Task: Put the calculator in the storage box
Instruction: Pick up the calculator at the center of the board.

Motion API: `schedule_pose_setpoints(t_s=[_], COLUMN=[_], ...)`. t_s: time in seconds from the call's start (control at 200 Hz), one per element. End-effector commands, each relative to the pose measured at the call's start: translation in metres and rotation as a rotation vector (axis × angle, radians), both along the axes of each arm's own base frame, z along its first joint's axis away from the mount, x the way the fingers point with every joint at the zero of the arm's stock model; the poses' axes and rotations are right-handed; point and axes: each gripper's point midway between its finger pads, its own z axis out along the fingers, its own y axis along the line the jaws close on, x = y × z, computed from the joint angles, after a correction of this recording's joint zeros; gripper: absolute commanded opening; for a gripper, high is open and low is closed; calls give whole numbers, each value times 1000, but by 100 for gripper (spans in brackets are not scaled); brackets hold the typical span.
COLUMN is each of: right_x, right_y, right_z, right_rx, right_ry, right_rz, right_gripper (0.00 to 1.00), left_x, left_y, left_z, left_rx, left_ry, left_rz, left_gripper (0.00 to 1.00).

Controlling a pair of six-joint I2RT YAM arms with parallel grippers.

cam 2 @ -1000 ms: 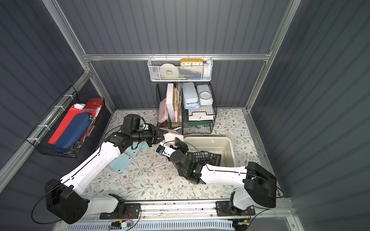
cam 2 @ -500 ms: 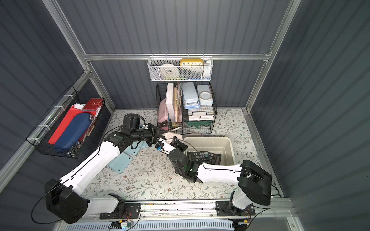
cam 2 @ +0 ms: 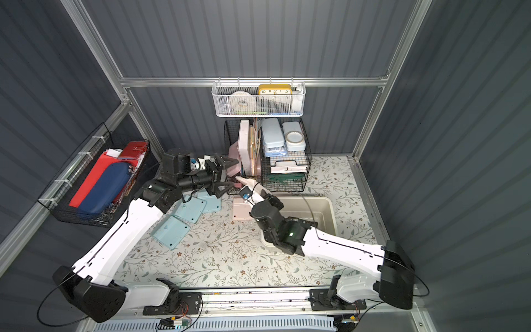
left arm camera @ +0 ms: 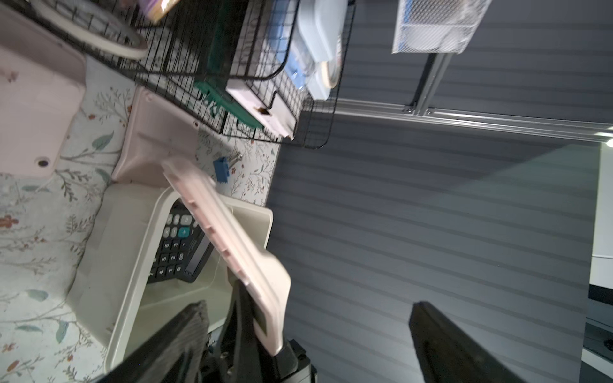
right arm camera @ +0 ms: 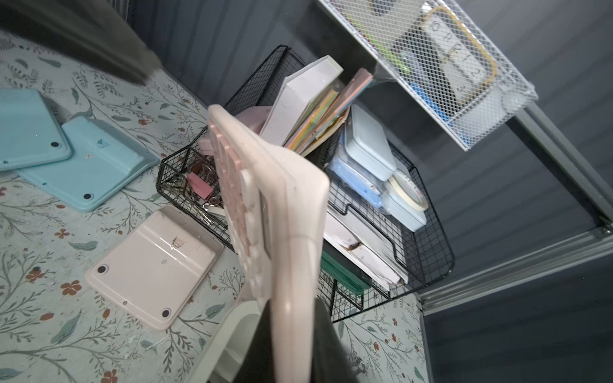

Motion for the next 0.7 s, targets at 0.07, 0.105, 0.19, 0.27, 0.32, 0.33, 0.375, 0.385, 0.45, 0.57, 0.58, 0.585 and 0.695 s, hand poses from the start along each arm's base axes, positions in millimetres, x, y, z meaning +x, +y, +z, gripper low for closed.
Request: schedule_pose_setpoints(t_s=[0.07,0.105,0.19,0.27,0.32,0.33,0.375,0.385,0.45,0.57,0.58,0.585,0.695], right_x=[-28,-32,-42,-51,-57,-58,-63,-64,-70,-78,-78,-78,-79], right_y=[-53,-65,-90,-111,-118,-120,-126,-127,-131,-136,-136,-137,-145], right_z=[11,10,6,-1,-7,-8,-14,-16,-24,-36,-37,-37,-49], right_rx=[237,269,342,387,403,405,411,411,421,466,468,471,469], right_ry=[244,298,412,511,578,591,651,666,746,872,881,885,966], right_rz=[-7,-17,-44,-85,-104,-111,-131,-138,-160,-175,-177,-178,-213], right_gripper=[0,0,0,0,0,0,0,0,0,0,0,0,0], left_x=[3,3,4,5,6,6,6,6,7,8,8,8,6], left_y=[38,40,43,45,45,45,45,45,44,41,41,41,42], left_z=[19,17,0,-11,-19,-22,-29,-32,-40,-51,-52,-53,-62], left_rx=[160,177,230,289,305,310,329,333,344,363,366,366,377], left_ry=[-215,-238,-268,-326,-335,-337,-346,-344,-355,-381,-382,-382,-389], left_rz=[139,141,136,124,116,113,103,100,91,65,63,62,53], left_gripper=[99,99,99,99,99,99,99,99,99,99,99,99,99])
